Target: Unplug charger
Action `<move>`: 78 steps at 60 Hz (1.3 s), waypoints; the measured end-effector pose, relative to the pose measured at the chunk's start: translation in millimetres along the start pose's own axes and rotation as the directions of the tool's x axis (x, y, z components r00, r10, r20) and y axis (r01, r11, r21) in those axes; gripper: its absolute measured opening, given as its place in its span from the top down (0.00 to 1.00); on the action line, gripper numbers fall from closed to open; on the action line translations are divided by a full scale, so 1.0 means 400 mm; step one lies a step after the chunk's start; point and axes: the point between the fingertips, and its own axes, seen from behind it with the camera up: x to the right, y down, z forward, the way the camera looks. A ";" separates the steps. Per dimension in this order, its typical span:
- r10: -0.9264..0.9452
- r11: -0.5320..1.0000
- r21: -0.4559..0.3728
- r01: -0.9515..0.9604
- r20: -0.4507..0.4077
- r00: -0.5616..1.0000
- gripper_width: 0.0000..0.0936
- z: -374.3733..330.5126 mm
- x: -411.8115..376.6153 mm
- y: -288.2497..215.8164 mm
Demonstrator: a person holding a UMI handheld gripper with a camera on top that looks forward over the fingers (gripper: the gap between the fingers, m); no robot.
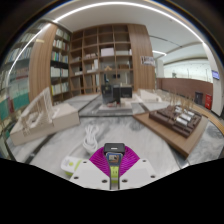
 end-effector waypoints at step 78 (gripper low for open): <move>0.031 0.982 -0.179 -0.053 -0.126 0.992 0.10 -0.220 0.211 0.131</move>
